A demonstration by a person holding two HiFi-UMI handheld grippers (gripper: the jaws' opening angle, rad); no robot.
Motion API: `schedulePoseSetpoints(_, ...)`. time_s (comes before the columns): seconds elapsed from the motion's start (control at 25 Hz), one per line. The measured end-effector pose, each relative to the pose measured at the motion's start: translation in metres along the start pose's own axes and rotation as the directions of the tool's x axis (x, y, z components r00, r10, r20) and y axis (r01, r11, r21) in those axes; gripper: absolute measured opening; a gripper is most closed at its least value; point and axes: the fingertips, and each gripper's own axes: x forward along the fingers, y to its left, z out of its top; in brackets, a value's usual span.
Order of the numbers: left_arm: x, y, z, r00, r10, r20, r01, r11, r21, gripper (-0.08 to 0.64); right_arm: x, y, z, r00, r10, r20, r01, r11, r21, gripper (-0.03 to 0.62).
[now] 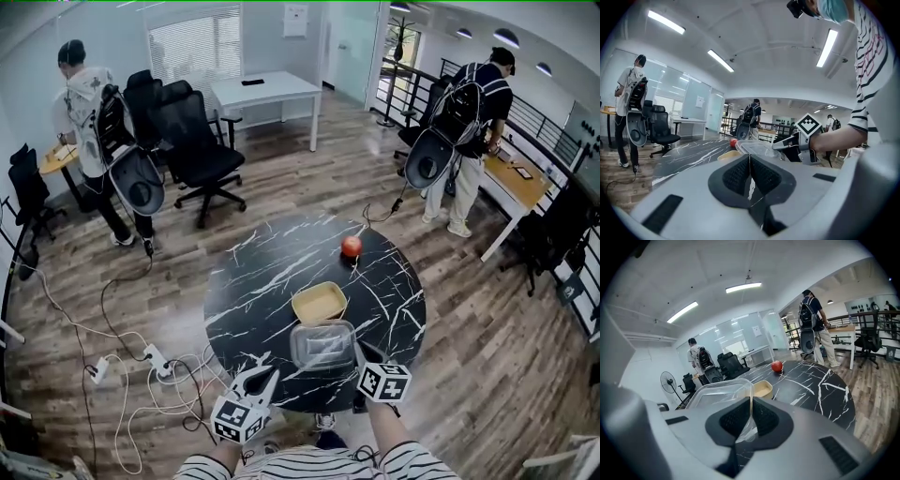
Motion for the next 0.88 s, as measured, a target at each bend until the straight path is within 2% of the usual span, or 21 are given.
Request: schedulePoseSetpoints(0.88,-0.061,-0.017,-0.022,0.988,-0.149,-0.027,0.150,0.986,0.066,0.029,-0.071,0.036,-0.066,0.992,-0.108,0.059,0.104,0.993,0.064,0.037)
